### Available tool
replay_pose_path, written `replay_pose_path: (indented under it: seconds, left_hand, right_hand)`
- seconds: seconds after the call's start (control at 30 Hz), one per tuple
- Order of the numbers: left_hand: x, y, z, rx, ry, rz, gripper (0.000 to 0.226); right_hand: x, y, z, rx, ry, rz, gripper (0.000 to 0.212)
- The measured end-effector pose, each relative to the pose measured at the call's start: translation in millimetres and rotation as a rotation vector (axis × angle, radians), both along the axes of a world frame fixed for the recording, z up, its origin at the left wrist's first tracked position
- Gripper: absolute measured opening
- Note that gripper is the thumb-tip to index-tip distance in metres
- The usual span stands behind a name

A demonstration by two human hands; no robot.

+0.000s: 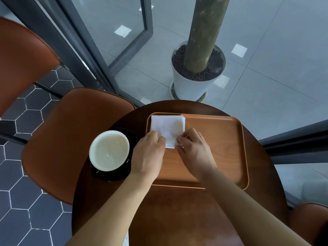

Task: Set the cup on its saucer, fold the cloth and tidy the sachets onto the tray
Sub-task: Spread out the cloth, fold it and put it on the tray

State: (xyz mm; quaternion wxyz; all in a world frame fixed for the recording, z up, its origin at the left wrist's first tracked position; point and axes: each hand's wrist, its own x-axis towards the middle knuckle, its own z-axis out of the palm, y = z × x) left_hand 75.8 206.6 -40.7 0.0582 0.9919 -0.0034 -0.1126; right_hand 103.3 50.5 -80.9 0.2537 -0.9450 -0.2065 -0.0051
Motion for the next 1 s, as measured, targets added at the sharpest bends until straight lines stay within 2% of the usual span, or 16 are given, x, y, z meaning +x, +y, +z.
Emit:
replay_pose_path:
  seconds: [0.3, 0.67, 1.0]
  left_hand:
    - [-2, 2, -5, -0.022, -0.054, -0.022, 0.027]
    - [-25, 1, -3, 0.002, -0.118, -0.055, 0.044]
    - [-57, -11, 13, 0.034, -0.11, -0.03, 0.044]
  right_hand:
    - [-1, 0, 6, 0.001, 0.009, -0.002, 0.008]
    - [-24, -8, 27, -0.061, 0.069, -0.023, 0.034]
    - [-46, -25, 37, -0.058, 0.08, -0.012, 0.036]
